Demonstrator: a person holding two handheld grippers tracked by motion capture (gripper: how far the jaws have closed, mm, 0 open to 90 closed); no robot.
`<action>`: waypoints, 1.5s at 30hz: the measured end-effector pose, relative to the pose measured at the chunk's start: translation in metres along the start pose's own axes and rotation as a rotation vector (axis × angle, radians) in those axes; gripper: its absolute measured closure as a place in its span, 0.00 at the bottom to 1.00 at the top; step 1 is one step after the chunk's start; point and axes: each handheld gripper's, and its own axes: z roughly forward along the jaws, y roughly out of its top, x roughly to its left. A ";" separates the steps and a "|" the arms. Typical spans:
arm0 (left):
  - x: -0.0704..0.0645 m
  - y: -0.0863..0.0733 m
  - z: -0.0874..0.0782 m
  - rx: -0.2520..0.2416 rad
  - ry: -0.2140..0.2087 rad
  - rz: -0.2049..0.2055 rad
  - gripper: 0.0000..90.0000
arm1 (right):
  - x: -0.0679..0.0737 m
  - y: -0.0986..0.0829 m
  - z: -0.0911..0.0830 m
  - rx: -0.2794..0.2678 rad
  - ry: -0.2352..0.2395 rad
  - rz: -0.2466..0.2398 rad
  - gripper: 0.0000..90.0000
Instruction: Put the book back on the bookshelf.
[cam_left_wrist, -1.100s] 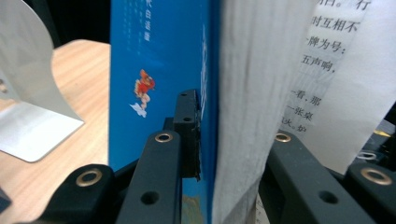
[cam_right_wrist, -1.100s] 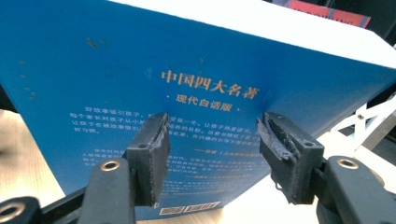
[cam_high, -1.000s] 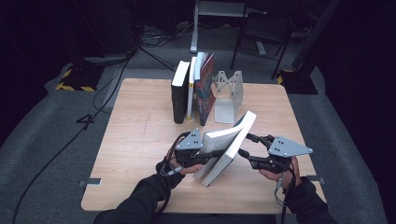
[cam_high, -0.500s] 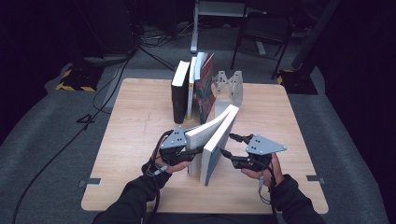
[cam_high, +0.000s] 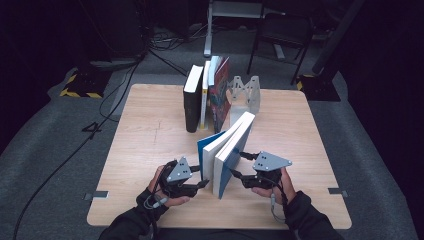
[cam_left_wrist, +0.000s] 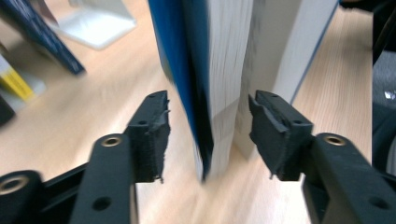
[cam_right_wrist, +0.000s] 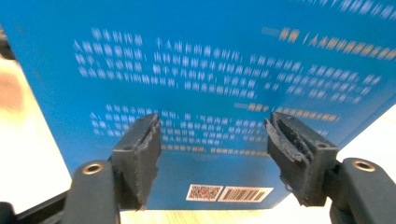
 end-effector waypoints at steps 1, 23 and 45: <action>-0.001 -0.003 0.002 0.014 -0.014 -0.001 0.46 | 0.000 -0.002 0.002 0.005 0.004 0.004 0.36; -0.026 0.016 0.034 -0.153 0.151 -0.044 0.37 | -0.012 -0.026 0.025 0.094 -0.065 0.012 0.31; 0.010 0.024 0.018 -0.134 -0.099 0.028 0.66 | -0.051 -0.047 -0.029 0.100 -0.033 0.066 0.34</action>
